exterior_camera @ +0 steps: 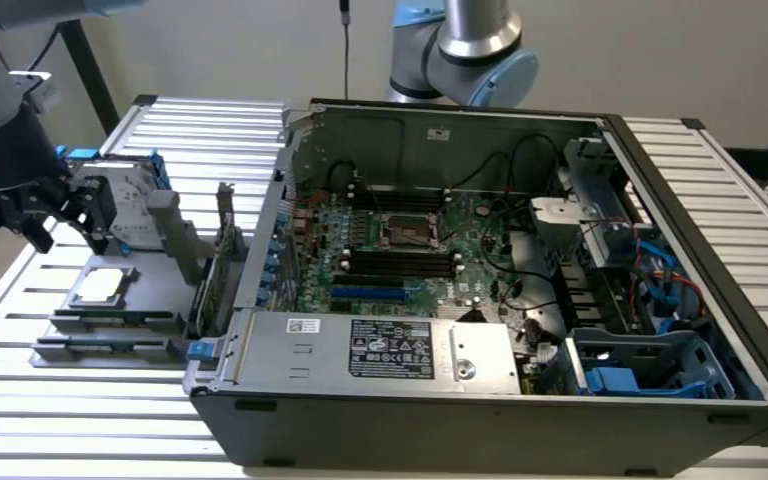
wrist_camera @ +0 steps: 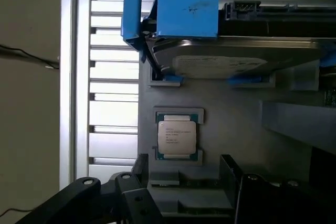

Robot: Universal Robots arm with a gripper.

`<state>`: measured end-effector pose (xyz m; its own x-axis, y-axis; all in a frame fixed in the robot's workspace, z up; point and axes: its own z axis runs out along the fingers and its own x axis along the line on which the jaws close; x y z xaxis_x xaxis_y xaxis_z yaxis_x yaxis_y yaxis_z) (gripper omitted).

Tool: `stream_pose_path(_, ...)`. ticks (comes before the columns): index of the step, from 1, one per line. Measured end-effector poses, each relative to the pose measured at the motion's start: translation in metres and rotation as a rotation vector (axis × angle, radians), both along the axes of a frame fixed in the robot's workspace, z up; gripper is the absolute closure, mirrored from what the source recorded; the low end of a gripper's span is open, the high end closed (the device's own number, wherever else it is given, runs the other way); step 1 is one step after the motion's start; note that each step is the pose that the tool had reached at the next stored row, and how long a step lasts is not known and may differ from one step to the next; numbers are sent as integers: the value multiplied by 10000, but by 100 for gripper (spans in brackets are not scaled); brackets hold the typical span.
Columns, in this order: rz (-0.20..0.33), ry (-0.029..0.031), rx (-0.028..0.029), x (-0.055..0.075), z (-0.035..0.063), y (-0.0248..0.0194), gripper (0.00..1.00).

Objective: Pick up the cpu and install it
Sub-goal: 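Pick up the cpu and move it towards the insertion slot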

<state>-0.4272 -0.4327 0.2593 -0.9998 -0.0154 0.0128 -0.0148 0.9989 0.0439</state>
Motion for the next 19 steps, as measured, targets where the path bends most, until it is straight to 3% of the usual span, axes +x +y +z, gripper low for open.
stream_pose_path(8, -77, -1, 1, -32, -146, 8, 35)
stream_pose_path(19, -85, -1, 0, -42, -345, 53, 35)
